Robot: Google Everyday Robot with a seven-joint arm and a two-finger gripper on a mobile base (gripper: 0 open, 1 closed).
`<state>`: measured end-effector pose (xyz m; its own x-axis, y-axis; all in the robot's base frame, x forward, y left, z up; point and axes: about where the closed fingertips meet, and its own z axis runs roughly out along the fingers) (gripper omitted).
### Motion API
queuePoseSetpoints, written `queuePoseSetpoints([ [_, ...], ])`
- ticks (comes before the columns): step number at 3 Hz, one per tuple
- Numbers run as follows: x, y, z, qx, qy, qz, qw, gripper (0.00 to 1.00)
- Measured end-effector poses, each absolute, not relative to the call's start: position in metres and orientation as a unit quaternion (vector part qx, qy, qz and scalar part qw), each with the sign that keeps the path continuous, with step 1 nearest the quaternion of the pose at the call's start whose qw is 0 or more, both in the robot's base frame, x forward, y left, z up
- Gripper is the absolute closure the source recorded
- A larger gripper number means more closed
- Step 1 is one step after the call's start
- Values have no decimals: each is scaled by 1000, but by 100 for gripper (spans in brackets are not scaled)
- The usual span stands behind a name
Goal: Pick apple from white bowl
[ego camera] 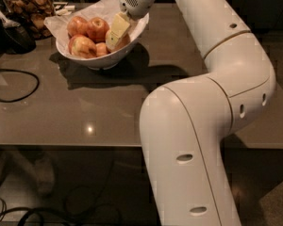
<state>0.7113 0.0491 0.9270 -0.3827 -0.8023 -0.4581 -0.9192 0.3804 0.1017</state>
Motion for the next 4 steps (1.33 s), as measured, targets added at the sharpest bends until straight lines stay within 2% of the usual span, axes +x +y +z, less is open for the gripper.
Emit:
queuePoseSetpoints([
  [3,717,51,916,-523,817,179,163,29],
  [4,717,51,915,-523,817,179,163,47],
])
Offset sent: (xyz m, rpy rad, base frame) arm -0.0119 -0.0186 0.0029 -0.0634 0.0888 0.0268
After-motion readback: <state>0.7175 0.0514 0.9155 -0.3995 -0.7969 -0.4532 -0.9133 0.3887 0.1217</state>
